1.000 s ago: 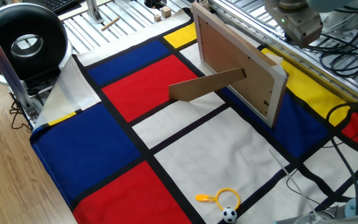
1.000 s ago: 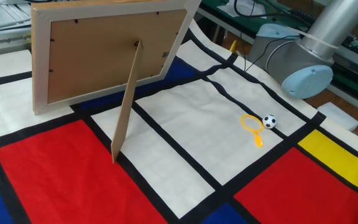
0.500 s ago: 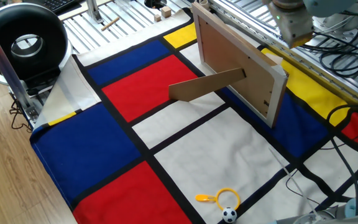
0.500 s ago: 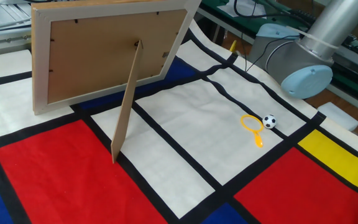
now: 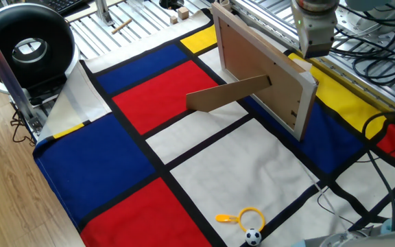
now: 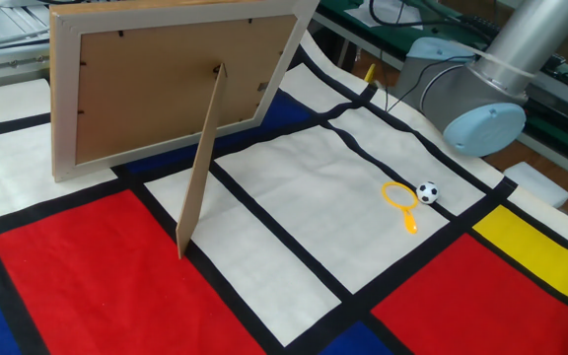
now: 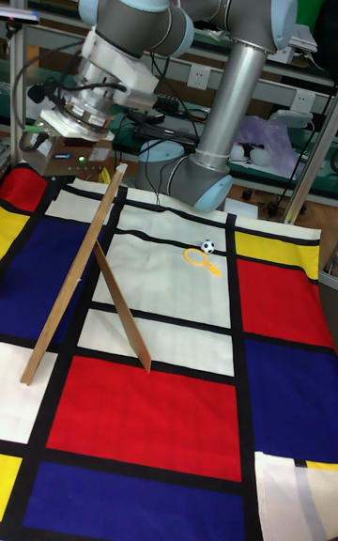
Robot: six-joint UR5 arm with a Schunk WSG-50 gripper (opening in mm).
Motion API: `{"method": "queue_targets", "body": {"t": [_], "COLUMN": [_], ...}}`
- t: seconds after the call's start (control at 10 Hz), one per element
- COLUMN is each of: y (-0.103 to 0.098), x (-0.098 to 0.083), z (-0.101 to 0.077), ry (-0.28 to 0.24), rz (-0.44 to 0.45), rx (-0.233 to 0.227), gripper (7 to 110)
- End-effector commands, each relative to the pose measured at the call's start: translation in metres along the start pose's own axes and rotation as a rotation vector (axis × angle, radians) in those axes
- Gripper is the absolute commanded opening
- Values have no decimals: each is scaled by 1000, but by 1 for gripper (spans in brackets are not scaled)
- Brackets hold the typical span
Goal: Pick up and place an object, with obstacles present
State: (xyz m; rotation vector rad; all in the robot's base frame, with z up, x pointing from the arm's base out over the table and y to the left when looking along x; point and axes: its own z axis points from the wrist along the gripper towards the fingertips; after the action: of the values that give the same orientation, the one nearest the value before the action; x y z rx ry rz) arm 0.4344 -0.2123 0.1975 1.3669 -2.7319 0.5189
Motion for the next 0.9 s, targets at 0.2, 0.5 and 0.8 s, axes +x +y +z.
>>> {"method": "queue_targets", "body": {"t": [0.2, 0.5, 0.8], "y": [-38, -52, -53], "x": [17, 17, 13], "z": [48, 91, 105], "ry": [-36, -52, -52], "rz": [15, 74, 17], "rx": [-28, -47, -49], "gripper": [7, 7, 7]}}
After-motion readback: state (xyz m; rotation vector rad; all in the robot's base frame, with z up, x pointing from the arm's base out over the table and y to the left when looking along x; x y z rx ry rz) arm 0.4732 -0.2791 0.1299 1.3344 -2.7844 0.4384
